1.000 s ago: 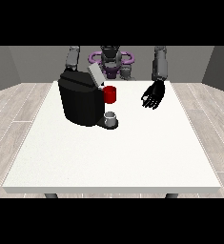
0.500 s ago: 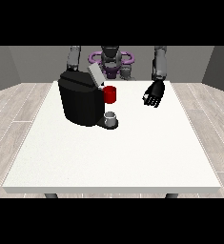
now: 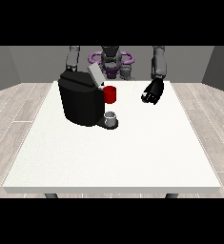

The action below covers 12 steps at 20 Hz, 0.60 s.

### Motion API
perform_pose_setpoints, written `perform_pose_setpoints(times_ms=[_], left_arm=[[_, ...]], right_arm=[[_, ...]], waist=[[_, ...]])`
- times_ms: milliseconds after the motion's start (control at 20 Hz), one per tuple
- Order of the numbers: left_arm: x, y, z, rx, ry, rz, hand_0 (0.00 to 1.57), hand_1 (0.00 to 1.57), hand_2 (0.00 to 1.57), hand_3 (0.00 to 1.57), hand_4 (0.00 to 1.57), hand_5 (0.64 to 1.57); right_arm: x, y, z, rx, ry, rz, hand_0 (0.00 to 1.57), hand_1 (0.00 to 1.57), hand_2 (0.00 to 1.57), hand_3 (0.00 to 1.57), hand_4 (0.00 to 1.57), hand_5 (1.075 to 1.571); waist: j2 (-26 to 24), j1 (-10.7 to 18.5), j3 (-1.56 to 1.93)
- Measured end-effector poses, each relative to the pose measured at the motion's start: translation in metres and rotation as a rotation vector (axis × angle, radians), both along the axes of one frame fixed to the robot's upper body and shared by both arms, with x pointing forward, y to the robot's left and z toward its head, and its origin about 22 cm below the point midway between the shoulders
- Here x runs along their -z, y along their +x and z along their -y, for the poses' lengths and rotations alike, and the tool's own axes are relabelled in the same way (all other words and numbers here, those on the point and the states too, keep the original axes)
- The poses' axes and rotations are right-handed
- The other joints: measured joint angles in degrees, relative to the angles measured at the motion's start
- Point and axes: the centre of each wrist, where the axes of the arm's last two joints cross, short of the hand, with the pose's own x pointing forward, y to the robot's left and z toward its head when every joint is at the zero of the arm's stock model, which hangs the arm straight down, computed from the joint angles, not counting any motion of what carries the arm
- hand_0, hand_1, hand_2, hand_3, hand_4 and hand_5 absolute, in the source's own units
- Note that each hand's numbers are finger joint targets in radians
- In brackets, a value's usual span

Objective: Insert the coffee pod into the coffee machine and close the lid

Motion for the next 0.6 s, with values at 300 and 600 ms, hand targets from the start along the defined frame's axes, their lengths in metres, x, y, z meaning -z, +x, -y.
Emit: perform_pose_setpoints(times_ms=[300, 600], left_arm=[[-0.018, 0.015, 0.018, 0.038, -0.104, -0.034, 1.4, 1.4, 1.39, 1.32, 0.5, 1.571], [-0.056, 0.035, 0.045, 0.103, -0.12, -0.068, 1.4, 1.4, 1.4, 1.34, 0.6, 1.571]], right_arm=[[0.015, -0.005, 0.002, 0.026, -0.032, -0.055, 0.0, 0.0, 0.0, 0.0, 0.0, 1.571], [0.033, -0.01, 0.004, 0.043, -0.042, -0.101, 0.0, 0.0, 0.0, 0.0, 0.0, 1.571]], waist=[[-3.0, 0.9, 0.0], [-5.9, 1.8, 0.02]])
